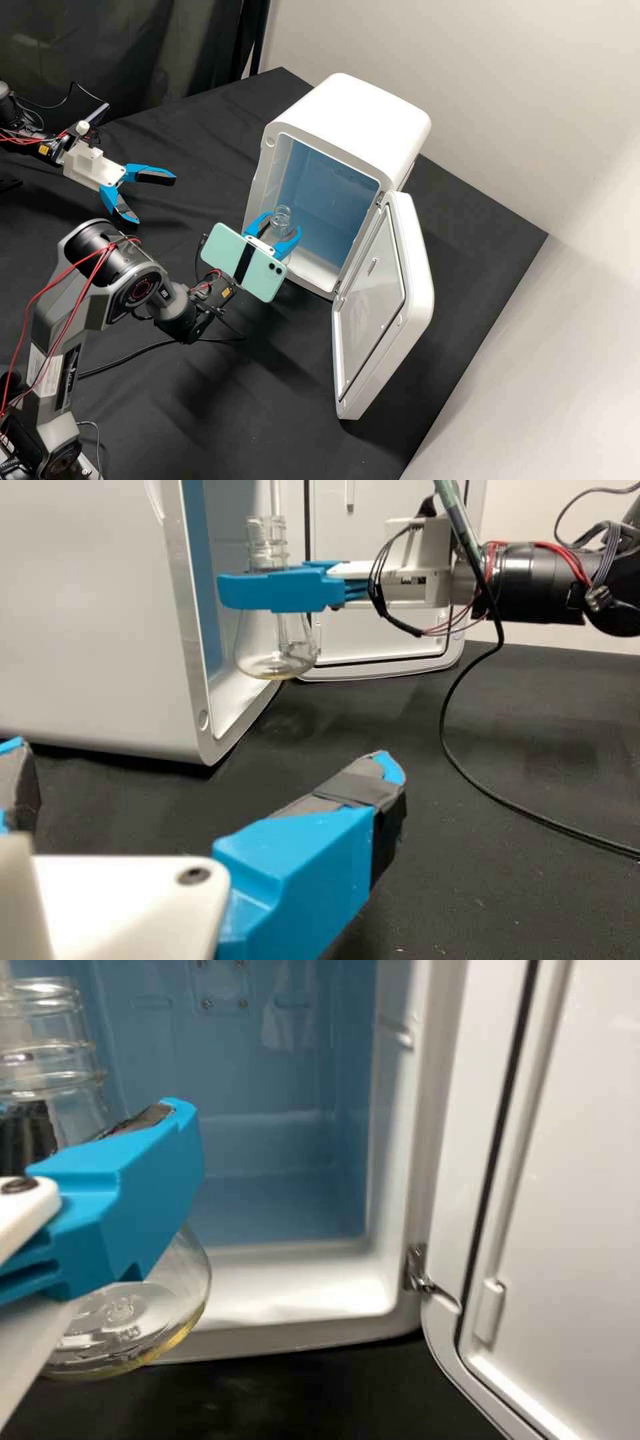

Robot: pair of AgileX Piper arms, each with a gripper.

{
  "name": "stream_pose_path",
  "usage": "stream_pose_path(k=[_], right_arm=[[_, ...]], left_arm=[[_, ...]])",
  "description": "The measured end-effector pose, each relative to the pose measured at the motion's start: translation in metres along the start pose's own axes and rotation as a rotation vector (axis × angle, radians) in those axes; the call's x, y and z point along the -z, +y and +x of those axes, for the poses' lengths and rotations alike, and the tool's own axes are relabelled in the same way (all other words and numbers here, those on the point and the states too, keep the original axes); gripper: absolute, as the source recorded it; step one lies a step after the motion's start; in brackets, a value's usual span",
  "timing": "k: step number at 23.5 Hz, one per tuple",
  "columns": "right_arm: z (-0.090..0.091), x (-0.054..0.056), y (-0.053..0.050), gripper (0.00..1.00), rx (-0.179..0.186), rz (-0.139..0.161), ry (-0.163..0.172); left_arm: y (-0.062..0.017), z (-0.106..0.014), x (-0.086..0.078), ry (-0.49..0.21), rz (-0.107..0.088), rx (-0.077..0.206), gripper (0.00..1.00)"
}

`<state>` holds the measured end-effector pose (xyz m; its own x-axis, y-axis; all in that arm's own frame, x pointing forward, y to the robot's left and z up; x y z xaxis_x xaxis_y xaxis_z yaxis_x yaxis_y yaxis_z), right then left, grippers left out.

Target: Place the flask in the incubator

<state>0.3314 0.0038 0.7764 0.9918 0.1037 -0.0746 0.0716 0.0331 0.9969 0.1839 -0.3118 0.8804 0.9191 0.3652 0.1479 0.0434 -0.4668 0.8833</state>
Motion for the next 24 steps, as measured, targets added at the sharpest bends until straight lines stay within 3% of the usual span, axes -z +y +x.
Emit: stream_pose_path(k=[11, 19, 24], right_arm=[[-0.003, -0.018, -0.006, 0.00, 0.029, 0.001, -0.052], [0.007, -0.016, -0.006, 0.00, 0.019, -0.003, -0.035], [0.015, -0.009, -0.006, 0.00, 0.013, -0.006, -0.005]], left_arm=[[0.0000, 0.000, 0.000, 0.000, 0.000, 0.000, 1.00], [0.0000, 0.000, 0.000, 0.000, 0.000, 0.000, 1.00], [0.0000, 0.000, 0.000, 0.000, 0.000, 0.000, 1.00]])
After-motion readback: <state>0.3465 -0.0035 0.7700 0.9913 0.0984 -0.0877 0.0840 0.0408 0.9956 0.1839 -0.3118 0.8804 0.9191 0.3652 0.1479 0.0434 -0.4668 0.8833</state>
